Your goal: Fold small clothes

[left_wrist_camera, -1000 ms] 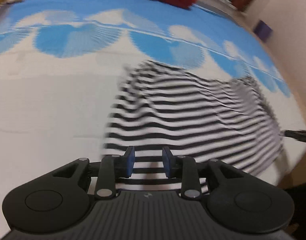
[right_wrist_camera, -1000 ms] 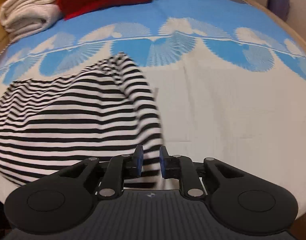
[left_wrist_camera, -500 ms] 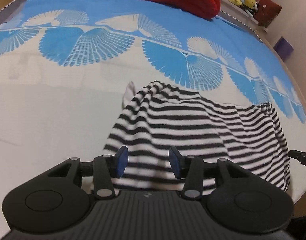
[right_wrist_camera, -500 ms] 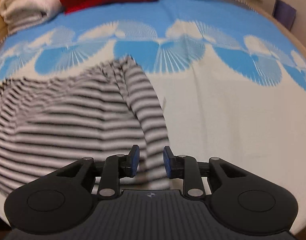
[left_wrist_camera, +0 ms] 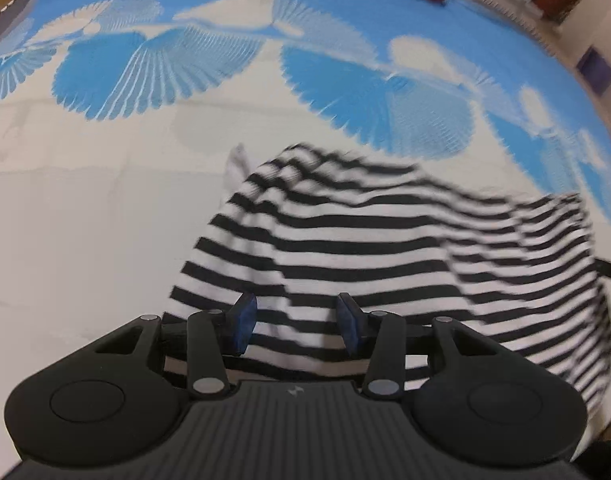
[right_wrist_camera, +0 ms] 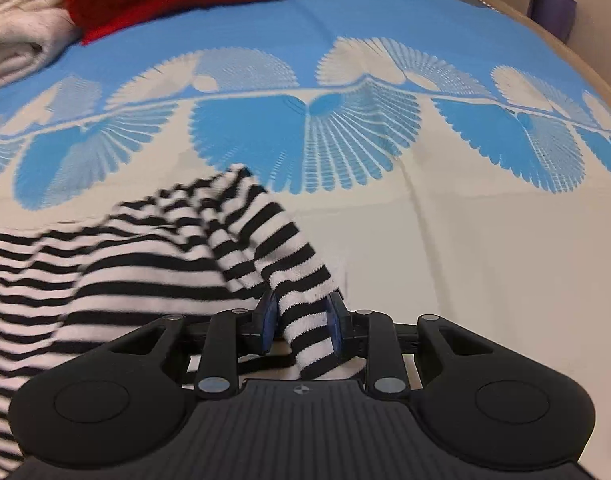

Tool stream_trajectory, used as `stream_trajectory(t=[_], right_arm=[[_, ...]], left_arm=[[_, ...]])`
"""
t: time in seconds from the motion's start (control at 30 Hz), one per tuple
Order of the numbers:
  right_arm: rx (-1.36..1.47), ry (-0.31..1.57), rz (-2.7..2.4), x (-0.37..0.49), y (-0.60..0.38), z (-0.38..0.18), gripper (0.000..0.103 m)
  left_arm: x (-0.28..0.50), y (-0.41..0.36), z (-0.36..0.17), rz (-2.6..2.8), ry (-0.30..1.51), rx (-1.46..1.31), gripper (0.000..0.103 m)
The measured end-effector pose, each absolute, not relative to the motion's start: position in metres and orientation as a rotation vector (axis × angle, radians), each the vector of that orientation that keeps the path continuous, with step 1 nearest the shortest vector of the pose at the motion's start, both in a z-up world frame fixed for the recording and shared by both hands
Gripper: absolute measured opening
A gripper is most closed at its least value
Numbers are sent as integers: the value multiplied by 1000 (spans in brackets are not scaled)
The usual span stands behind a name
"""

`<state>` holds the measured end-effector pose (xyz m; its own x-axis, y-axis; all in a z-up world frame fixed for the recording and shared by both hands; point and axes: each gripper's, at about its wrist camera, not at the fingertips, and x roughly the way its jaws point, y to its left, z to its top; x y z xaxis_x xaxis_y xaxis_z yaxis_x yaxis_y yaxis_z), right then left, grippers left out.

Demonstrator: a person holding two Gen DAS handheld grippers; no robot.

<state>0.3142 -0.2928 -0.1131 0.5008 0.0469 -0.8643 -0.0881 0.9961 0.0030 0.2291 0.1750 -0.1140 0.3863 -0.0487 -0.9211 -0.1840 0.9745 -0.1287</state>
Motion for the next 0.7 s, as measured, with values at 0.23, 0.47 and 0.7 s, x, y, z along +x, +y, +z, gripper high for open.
stream_trajectory(t=[0.23, 0.47, 0.7], right_arm=[[-55, 1043, 80, 317, -297, -112, 33], [62, 959, 287, 283, -300, -73, 35], [-4, 949, 449, 253, -281, -63, 35]], left_arm=[[223, 172, -97, 54, 1102, -210, 48], [206, 115, -83, -382, 1118, -200, 49], [214, 79, -109, -276, 1176, 1, 49]])
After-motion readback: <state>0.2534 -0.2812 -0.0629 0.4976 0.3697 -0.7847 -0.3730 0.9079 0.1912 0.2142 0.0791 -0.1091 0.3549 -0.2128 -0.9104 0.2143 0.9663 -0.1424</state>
